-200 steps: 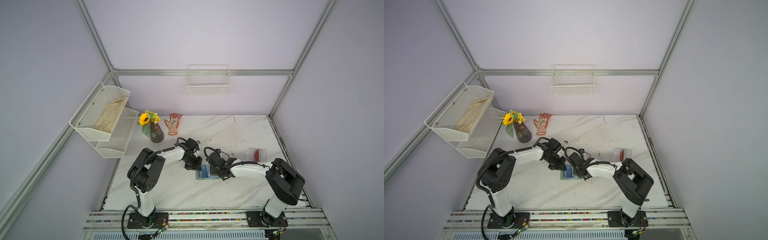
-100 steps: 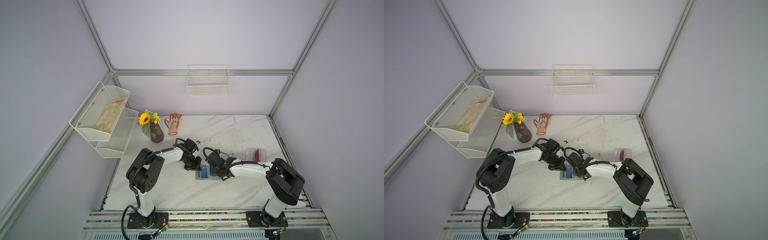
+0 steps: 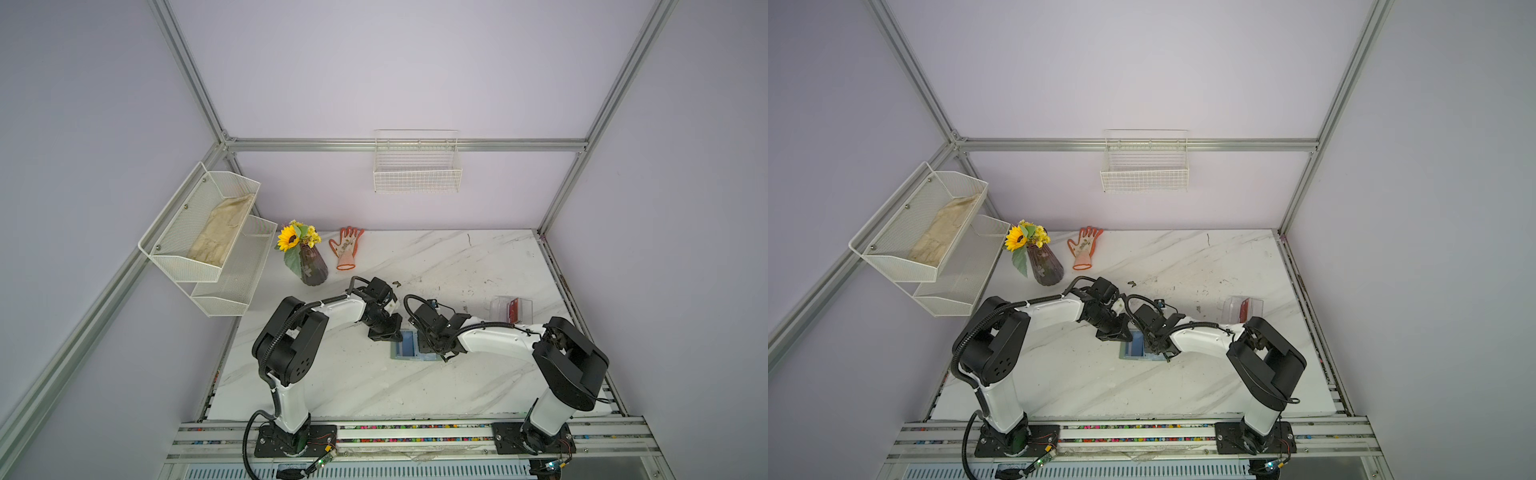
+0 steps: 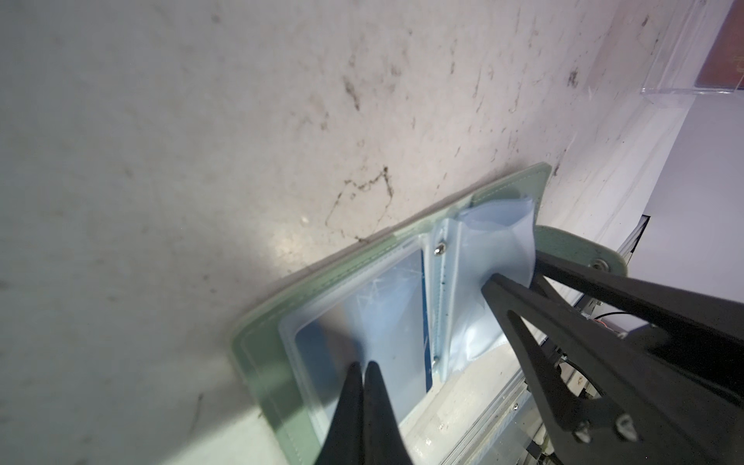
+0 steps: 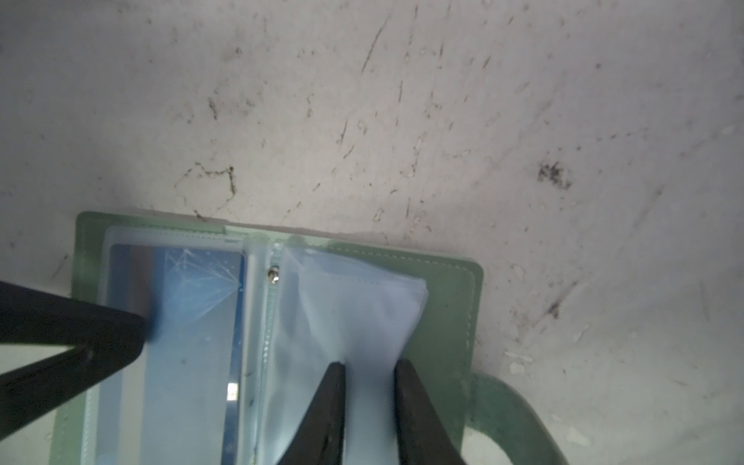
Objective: Insert credit cards into a card holder
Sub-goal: Turn over the card slot in the card holder.
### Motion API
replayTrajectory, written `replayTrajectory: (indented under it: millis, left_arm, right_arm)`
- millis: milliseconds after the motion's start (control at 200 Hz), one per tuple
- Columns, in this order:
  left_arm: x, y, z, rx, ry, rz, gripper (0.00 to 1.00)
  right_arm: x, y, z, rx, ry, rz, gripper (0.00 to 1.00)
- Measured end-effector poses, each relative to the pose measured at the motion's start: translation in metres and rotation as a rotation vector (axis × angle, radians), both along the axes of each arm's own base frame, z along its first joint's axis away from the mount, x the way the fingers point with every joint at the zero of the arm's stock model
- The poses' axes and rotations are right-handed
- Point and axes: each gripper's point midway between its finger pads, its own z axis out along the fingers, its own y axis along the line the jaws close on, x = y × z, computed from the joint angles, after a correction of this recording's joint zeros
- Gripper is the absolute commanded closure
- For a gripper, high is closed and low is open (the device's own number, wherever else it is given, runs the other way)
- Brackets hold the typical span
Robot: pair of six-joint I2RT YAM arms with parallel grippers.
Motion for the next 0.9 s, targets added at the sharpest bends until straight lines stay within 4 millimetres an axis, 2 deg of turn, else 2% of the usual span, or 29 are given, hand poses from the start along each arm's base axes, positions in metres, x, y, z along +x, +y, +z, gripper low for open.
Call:
replayTrajectory:
  millis: [360, 595, 900]
  left_arm:
    - [-0.007, 0.010, 0.001, 0.048, 0.019, 0.000, 1.00]
    - [-0.011, 0.021, 0.004, 0.090, 0.023, 0.007, 1.00]
    - [-0.007, 0.032, 0.026, 0.098, -0.028, 0.026, 1.00]
  right_arm:
    - [0.001, 0.009, 0.006, 0.025, -0.003, 0.013, 0.76]
    - [0.001, 0.010, 0.007, 0.026, -0.005, 0.017, 0.80]
    - [0.000, 0.012, 0.007, 0.026, -0.005, 0.023, 0.84]
